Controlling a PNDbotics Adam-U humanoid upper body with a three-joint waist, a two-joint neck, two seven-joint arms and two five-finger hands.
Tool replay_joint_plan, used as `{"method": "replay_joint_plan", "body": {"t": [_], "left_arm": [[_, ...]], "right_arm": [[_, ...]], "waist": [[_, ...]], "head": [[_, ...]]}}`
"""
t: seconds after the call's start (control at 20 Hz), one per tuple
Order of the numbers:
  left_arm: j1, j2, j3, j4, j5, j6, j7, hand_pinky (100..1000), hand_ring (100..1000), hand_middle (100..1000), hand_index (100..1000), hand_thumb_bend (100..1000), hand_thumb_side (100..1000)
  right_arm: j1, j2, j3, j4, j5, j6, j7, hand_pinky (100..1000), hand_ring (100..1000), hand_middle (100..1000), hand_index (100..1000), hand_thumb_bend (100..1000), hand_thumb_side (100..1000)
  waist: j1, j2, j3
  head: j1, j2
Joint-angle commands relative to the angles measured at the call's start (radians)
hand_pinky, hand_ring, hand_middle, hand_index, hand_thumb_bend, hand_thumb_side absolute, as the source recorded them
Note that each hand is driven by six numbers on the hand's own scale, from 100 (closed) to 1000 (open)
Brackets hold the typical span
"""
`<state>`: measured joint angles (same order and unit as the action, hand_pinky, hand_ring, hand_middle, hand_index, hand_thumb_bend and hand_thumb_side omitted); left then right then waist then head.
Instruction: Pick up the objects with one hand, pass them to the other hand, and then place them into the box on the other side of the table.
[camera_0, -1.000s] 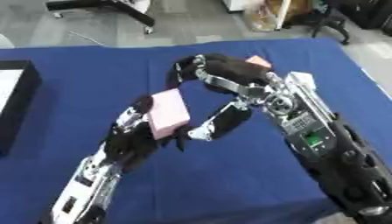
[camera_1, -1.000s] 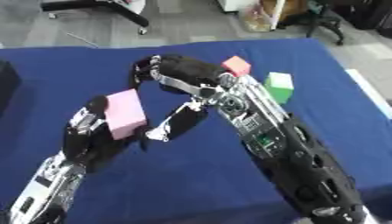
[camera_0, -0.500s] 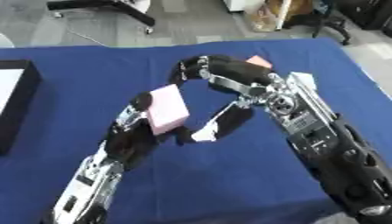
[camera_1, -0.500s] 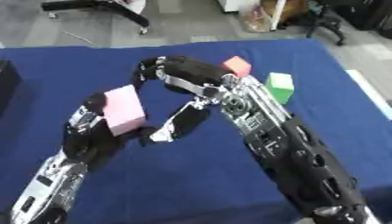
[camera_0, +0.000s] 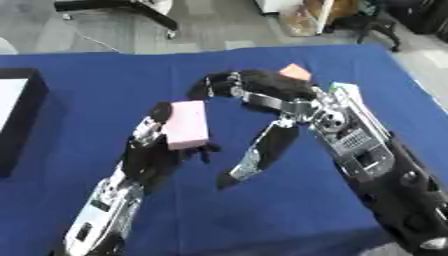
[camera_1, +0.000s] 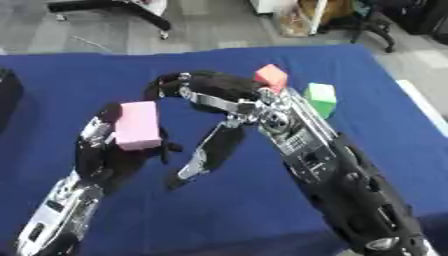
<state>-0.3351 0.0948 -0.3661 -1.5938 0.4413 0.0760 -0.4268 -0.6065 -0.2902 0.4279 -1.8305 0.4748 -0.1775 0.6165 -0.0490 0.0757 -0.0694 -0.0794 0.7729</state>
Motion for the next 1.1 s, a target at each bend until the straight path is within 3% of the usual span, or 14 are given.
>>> {"method": "replay_joint_plan", "body": {"t": [0.05,0.45,0.8,1.1], "left_arm": [[-0.021,-0.004,0.019,0.014,-0.01,-0.004,0.021,773,428,233,469,128,880],[-0.031,-0.005,0.051,0.088,-0.066,-0.013,0.086,769,419,221,458,100,867],[-0.024,-0.003,0.074,0.1,-0.079,-0.032,0.115,765,416,219,455,100,853],[-0.019,0.009,0.129,0.082,-0.076,-0.058,0.165,764,416,219,456,100,836]], "right_arm": [[-0.011,-0.011,-0.012,-0.056,-0.045,-0.012,0.013,864,968,891,915,826,519],[-0.021,-0.028,-0.065,-0.163,-0.065,-0.004,-0.068,866,943,884,917,812,567],[-0.026,-0.033,-0.091,-0.169,-0.045,-0.001,-0.141,865,934,879,913,807,579],[-0.025,-0.036,-0.106,-0.169,-0.052,-0.024,-0.179,864,926,875,911,794,593]], "waist": [[0.002,-0.011,-0.003],[0.002,-0.011,-0.006],[0.001,-0.012,-0.004],[0.0,-0.016,0.0]], "head": [[0.004,-0.003],[0.0,-0.003],[-0.012,-0.003],[-0.023,-0.003]]}}
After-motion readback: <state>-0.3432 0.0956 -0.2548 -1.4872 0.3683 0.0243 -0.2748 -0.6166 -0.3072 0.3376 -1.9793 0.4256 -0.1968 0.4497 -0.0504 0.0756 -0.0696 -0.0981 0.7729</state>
